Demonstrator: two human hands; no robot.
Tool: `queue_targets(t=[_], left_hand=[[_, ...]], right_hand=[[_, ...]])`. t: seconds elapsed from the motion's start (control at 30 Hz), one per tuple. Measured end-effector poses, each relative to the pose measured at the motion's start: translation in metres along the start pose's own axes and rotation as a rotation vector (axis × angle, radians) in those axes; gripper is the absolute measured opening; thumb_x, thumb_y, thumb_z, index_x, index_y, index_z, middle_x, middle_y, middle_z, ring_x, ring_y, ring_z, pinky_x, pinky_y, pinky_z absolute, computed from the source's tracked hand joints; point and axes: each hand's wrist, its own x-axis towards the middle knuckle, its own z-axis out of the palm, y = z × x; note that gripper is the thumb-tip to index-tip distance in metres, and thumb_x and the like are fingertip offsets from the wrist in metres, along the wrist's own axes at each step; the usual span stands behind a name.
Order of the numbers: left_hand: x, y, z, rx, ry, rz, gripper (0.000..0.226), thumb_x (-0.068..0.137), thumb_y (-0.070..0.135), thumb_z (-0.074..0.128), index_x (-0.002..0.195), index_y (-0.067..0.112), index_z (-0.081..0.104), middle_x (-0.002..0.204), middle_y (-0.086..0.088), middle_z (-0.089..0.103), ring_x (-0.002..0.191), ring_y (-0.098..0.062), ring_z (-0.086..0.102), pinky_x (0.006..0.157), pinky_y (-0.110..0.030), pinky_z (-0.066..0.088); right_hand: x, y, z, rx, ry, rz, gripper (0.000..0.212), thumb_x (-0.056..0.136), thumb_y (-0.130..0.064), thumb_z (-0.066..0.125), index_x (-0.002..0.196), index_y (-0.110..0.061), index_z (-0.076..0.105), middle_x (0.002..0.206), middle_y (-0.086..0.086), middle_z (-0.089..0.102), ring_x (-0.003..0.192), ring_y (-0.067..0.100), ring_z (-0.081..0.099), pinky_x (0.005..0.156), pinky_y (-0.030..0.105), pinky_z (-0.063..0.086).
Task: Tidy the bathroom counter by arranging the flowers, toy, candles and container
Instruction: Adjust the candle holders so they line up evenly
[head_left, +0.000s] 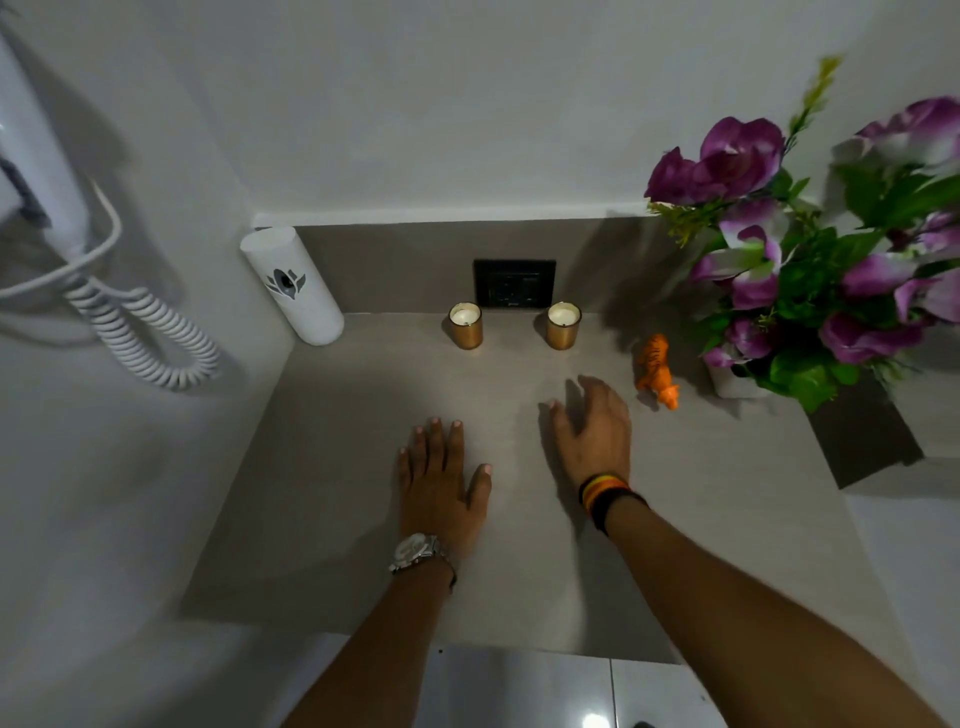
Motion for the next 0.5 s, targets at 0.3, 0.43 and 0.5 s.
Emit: queue_targets(t=[0.3, 0.43, 0.5], left_hand=[[0.035, -0.005, 0.015, -0.037, 0.190, -0.018, 0.073, 0.099, 0.054, 0.030, 0.159, 0.012, 0.031, 0.167, -0.011, 0.029, 0.156, -0.029, 0.019, 0.126, -0.043, 0.000], [0.047, -0.006, 0.013, -0.051, 0.189, -0.009, 0.074, 0.099, 0.054, 0.028, 0.159, 0.012, 0.031, 0.167, -0.010, 0.028, 0.157, -0.028, 0.018, 0.127, -0.043, 0.000], [0.052, -0.007, 0.013, -0.050, 0.190, -0.007, 0.074, 0.098, 0.054, 0.028, 0.158, 0.011, 0.033, 0.167, -0.011, 0.030, 0.156, -0.029, 0.020, 0.127, -0.045, 0.003]], right_hand=[[0.105, -0.022, 0.012, 0.072, 0.061, 0.101, 0.060, 0.086, -0.038, 0.078, 0.137, -0.015, 0.055, 0.133, 0.010, 0.066, 0.120, 0.032, 0.063, 0.095, 0.045, 0.054], [0.111, -0.019, 0.019, 0.028, 0.095, 0.064, 0.044, 0.087, -0.039, 0.075, 0.124, -0.017, 0.062, 0.119, 0.008, 0.071, 0.109, 0.032, 0.066, 0.085, 0.041, 0.054], [0.113, -0.018, 0.019, 0.030, 0.097, 0.068, 0.042, 0.088, -0.041, 0.074, 0.121, -0.019, 0.063, 0.116, 0.006, 0.072, 0.106, 0.030, 0.068, 0.084, 0.041, 0.055]])
